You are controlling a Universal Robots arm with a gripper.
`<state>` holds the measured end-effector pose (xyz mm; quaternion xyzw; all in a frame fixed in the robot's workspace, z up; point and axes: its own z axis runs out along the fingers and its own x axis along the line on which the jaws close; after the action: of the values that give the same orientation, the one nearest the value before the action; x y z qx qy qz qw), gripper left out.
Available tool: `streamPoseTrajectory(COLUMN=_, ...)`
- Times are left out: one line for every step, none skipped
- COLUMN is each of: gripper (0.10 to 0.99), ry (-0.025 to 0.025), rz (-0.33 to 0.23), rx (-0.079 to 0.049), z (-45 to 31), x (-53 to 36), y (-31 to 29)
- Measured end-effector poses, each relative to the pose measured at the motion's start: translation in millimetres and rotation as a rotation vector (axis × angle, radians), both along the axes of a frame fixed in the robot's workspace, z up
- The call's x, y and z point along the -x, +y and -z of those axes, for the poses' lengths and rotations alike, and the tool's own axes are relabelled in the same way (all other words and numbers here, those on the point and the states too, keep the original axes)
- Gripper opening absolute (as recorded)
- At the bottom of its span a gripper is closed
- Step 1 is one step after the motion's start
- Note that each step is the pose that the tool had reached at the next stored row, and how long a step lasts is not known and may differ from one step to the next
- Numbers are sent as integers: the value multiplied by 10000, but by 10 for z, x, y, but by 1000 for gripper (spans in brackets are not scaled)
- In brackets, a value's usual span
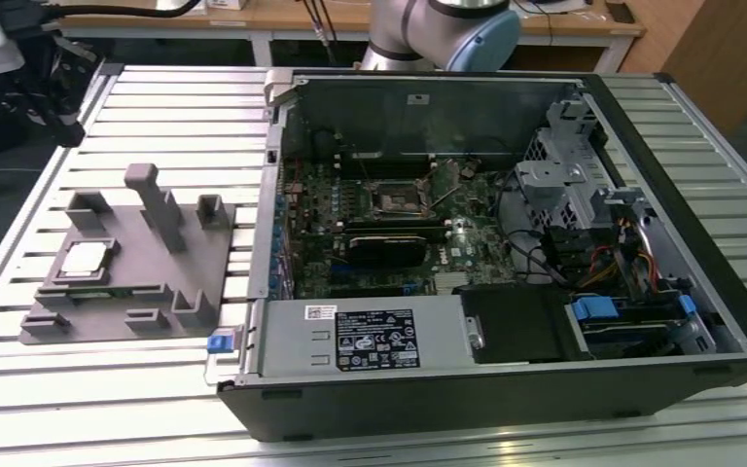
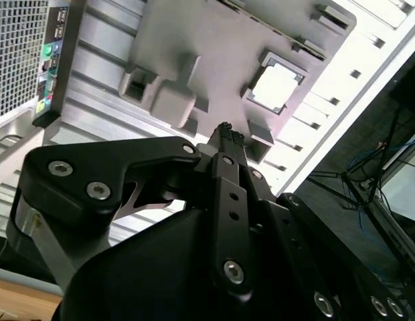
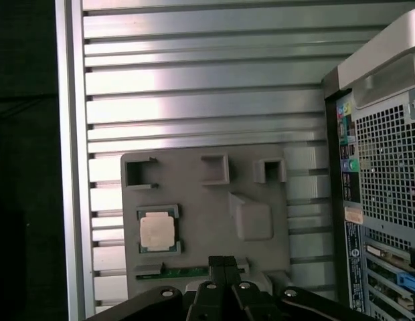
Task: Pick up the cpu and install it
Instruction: 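Reach for the cpu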
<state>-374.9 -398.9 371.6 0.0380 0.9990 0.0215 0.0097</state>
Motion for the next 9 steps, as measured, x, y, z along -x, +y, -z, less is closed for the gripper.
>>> streamPoseTrajectory(gripper=106, ry=1, rz=0, rx=0, z=3, x=44, y=0)
streamPoseTrajectory(gripper=106, ry=2, rz=-1, rx=0, z=6, x=86, y=0)
streamPoseTrajectory(gripper=106, ry=3, rz=0, rx=-1, z=8, x=125, y=0)
streamPoseTrajectory(gripper=106, ry=6, rz=-1, rx=0, z=11, x=163, y=0)
streamPoseTrajectory(gripper=106, ry=9, rz=-2, rx=0, z=13, x=195, y=0)
streamPoseTrajectory(gripper=106, ry=10, rz=-1, rx=-1, z=17, x=228, y=0)
streamPoseTrajectory(gripper=106, ry=14, rz=0, rx=-1, z=19, x=259, y=0)
streamPoseTrajectory(gripper=106, ry=18, rz=0, rx=-1, z=22, x=285, y=0)
streamPoseTrajectory(gripper=106, ry=23, rz=0, rx=-1, z=24, x=309, y=0)
